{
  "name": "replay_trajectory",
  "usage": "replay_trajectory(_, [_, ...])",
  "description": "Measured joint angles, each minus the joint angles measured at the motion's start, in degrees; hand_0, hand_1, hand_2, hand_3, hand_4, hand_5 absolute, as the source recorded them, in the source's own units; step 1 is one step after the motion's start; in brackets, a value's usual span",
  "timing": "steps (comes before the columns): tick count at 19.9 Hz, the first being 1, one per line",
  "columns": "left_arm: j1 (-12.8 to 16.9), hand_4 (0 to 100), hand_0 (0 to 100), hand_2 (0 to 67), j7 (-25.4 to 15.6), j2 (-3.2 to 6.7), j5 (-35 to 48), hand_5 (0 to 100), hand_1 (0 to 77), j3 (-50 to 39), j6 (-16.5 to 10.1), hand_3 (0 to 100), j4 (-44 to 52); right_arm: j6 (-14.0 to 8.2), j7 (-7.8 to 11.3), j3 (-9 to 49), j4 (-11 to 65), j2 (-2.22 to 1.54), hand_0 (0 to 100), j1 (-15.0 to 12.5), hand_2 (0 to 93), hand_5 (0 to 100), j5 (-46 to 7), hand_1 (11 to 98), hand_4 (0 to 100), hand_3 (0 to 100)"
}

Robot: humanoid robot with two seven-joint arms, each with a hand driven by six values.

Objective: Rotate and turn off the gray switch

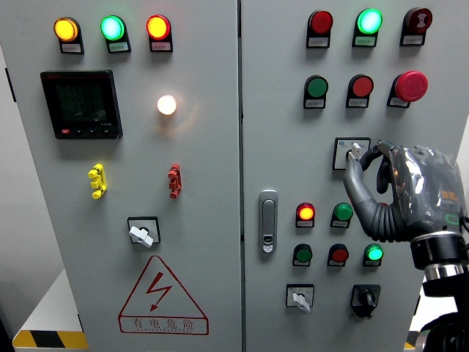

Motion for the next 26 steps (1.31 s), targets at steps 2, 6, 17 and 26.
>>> replay_trajectory(2, [0.00, 10, 0, 13.2, 0.00, 0.01, 0.00, 12, 0.0, 0.00, -0.02, 18, -0.02, 0.32, 1.53, 0.68, 1.98, -0.05, 65, -1.72, 46.9, 83, 0.00, 32.2, 53, 67])
replay_trajectory(6, [0.00, 10, 0, 13.2, 0.00, 0.00, 0.00, 12, 0.0, 0.00, -0.04, 18, -0.04, 1.69, 3.44, 2.50, 6.12, -0.22, 62, -5.17, 32.9, 56, 0.00, 35.0, 30, 44])
replay_trajectory(17, [0.00, 10, 0, 13.2, 0.00, -0.02, 0.00, 12, 0.0, -0.08, -0.03, 18, -0.07, 3.59, 8.09, 6.72, 17.13, -0.26, 0, -13.88, 9.5, 22, -1.45, 40.6, 10, 11])
replay_trajectory(26, [0.05, 10, 0, 13.2, 0.00, -0.11, 0.00, 12, 0.0, -0.09, -0.08, 18, -0.32, -1.06, 9.95, 6.41, 17.40, -0.19, 0, -15.51, 8.6, 15, -3.90, 40.2, 8, 9])
